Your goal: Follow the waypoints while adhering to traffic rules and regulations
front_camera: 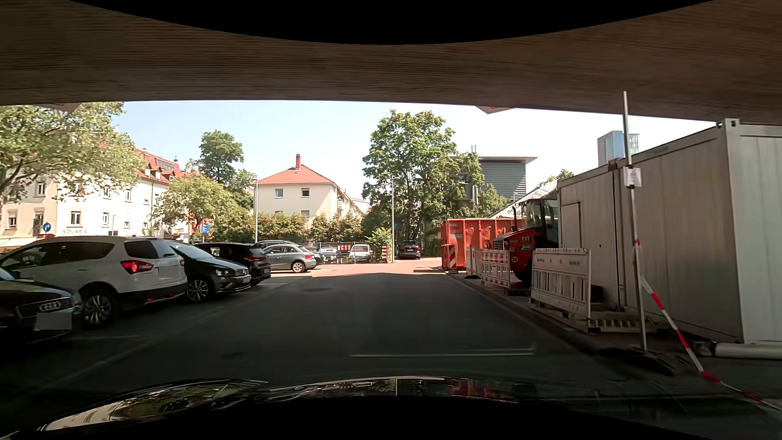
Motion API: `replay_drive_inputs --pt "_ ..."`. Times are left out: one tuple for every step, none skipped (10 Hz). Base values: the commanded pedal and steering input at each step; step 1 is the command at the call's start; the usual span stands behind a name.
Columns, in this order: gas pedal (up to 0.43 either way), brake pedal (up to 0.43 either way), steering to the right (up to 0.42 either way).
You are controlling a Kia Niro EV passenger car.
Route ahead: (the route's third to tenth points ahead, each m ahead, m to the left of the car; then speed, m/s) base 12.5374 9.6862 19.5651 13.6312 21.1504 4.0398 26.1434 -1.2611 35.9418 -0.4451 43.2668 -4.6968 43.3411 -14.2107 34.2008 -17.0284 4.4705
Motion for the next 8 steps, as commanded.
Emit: replay_drive_inputs --pt "0.047 0.0 -0.003" --pt "0.039 0.0 -0.003" --pt "0.039 0.0 -0.003" --pt "0.039 0.0 -0.003" --pt "0.039 0.0 -0.003" --pt "0.039 0.0 -0.003" --pt "0.039 0.0 -0.003" --pt "0.039 0.0 -0.002"
